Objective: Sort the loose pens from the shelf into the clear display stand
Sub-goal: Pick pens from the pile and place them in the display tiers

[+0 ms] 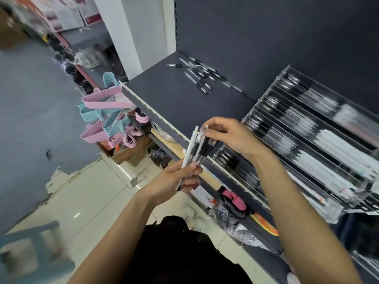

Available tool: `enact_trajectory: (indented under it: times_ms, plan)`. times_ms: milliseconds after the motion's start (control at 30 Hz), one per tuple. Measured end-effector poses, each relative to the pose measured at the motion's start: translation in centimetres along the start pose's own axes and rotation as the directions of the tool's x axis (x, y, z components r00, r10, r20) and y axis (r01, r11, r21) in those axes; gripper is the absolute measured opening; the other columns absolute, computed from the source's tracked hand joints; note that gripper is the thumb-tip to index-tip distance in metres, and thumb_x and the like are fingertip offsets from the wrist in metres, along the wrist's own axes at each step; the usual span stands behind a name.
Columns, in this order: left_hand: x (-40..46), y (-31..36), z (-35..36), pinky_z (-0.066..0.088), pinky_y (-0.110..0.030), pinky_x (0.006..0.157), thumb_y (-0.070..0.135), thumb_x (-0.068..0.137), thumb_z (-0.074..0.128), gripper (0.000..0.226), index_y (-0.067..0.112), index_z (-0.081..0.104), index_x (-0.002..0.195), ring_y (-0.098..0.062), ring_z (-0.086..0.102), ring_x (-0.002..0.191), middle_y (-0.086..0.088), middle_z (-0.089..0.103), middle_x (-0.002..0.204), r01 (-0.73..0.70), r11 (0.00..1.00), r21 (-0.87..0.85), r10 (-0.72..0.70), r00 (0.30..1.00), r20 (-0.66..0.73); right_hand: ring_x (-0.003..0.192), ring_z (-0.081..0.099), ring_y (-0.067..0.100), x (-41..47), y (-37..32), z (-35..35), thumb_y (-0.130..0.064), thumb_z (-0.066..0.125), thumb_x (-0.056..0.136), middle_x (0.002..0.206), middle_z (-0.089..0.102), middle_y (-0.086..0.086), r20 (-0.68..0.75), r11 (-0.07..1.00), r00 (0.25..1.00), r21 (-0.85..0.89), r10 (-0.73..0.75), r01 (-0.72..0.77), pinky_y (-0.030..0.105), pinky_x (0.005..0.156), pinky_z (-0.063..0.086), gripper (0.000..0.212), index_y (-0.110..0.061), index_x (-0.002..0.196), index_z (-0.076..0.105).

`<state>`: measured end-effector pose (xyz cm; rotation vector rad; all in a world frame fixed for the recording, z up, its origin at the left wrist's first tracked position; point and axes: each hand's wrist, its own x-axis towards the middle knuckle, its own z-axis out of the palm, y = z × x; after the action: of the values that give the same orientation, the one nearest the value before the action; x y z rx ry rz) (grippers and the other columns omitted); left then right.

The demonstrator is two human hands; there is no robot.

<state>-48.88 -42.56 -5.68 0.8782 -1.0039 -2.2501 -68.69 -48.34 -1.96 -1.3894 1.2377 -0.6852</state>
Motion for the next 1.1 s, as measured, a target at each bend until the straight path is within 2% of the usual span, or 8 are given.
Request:
enact_trajectory:
  times_ms: [100, 200, 267, 367, 533, 767, 867, 1100]
  plan:
    - [-0.4, 0.0, -0.2, 0.026, -0.013, 0.045, 0.023, 0.094, 0.045, 0.019, 0.009, 0.045, 0.107, -0.004, 0.03, 0.054, 0.007, 0.046, 0.076, 0.005, 0.998, 0.065, -0.003, 1.0, -0.026, 0.07, 0.058, 0.004, -0.2, -0.8, -0.2, -0.014, 0.055, 0.093, 0.088, 0.072, -0.002, -0.32, 0.978, 0.947, 0.204, 0.033, 0.035, 0.02, 0.067, 0.044, 0.007, -0.016, 0.091, 0.061]
    - [0.2, -0.5, -0.7, 0.023, -0.011, 0.041, 0.019, 0.1, 0.039, 0.027, 0.007, 0.056, 0.117, -0.003, 0.026, 0.051, 0.007, 0.042, 0.07, -0.004, 1.0, -0.013, 0.001, 0.982, -0.188, 0.066, 0.061, 0.01, -1.8, -2.6, -1.1, -0.004, 0.054, 0.091, 0.087, 0.071, 0.005, -0.702, 0.909, 0.712, 0.3, 0.005, 0.29, 0.02, 0.057, 0.047, 0.011, -0.014, 0.088, 0.057]
    - [0.9, -0.5, -0.9, 0.024, -0.011, 0.038, 0.021, 0.101, 0.038, 0.031, 0.007, 0.059, 0.119, -0.001, 0.027, 0.048, 0.008, 0.037, 0.067, -0.069, 0.99, -0.126, 0.026, 0.949, -0.314, 0.078, 0.068, 0.016, -3.2, -3.2, 0.0, 0.003, 0.058, 0.086, 0.092, 0.069, 0.006, -0.763, 0.901, 0.636, 0.186, -0.118, 0.391, 0.02, 0.065, 0.052, 0.019, -0.016, 0.086, 0.056]
    - [1.8, 0.1, -0.7, 0.025, -0.011, 0.038, 0.025, 0.102, 0.038, 0.03, 0.009, 0.061, 0.112, -0.002, 0.027, 0.049, 0.008, 0.035, 0.066, -0.191, 0.95, -0.247, 0.084, 0.919, -0.386, 0.086, 0.067, 0.01, -4.5, -1.9, 4.4, -0.001, 0.064, 0.08, 0.099, 0.065, -0.002, -0.66, 0.909, 0.634, -0.203, -0.402, 0.364, 0.02, 0.068, 0.054, 0.014, -0.011, 0.087, 0.06]
    - [3.2, 0.9, 0.3, 0.034, -0.013, 0.042, 0.024, 0.101, 0.04, 0.028, 0.008, 0.06, 0.111, -0.002, 0.047, 0.051, 0.002, 0.059, 0.077, -0.251, 0.919, -0.305, 0.116, 0.909, -0.4, 0.084, 0.062, 0.008, -4.2, 2.7, 8.9, -0.005, 0.064, 0.086, 0.1, 0.06, 0.005, -0.296, 0.597, 0.642, -0.737, -0.707, 0.317, 0.022, 0.069, 0.055, 0.004, -0.008, 0.088, 0.063]
    - [4.0, -0.3, -0.3, 0.046, -0.015, 0.058, 0.022, 0.1, 0.044, 0.026, 0.009, 0.064, 0.11, -0.004, 0.058, 0.065, 0.003, 0.062, 0.08, -0.188, 0.97, -0.153, 0.1, 0.885, -0.455, 0.106, 0.06, 0.015, -3.8, 4.3, 8.2, 0.003, 0.066, 0.078, 0.107, 0.068, 0.001, -0.017, 0.435, 0.75, -0.823, -0.661, 0.365, 0.028, 0.093, 0.049, 0.027, -0.008, 0.101, 0.07]
    - [4.1, -0.6, -0.7, 0.047, -0.019, 0.069, 0.021, 0.1, 0.045, 0.02, 0.018, 0.064, 0.098, -0.006, 0.058, 0.072, 0.003, 0.061, 0.078, -0.134, 0.984, 0.118, 0.177, 0.835, -0.521, 0.098, 0.055, 0.012, -3.4, 2.5, 7.2, -0.005, 0.061, 0.081, 0.097, 0.069, -0.004, -0.157, 0.604, 0.749, -0.705, -0.644, 0.372, 0.02, 0.087, 0.045, 0.021, -0.012, 0.098, 0.071]
    - [3.3, -0.8, -1.4, 0.039, -0.039, 0.053, 0.024, 0.101, 0.04, 0.01, 0.015, 0.044, 0.101, -0.021, 0.048, 0.055, -0.001, 0.05, 0.067, 0.003, 0.595, 0.803, 0.449, 0.828, -0.336, 0.054, 0.048, 0.0, 1.7, -2.0, 5.4, -0.046, 0.056, 0.089, 0.065, 0.054, -0.013, -0.271, 0.766, 0.929, -0.643, -0.252, 0.02, 0.008, 0.049, 0.032, 0.04, -0.021, 0.12, 0.053]
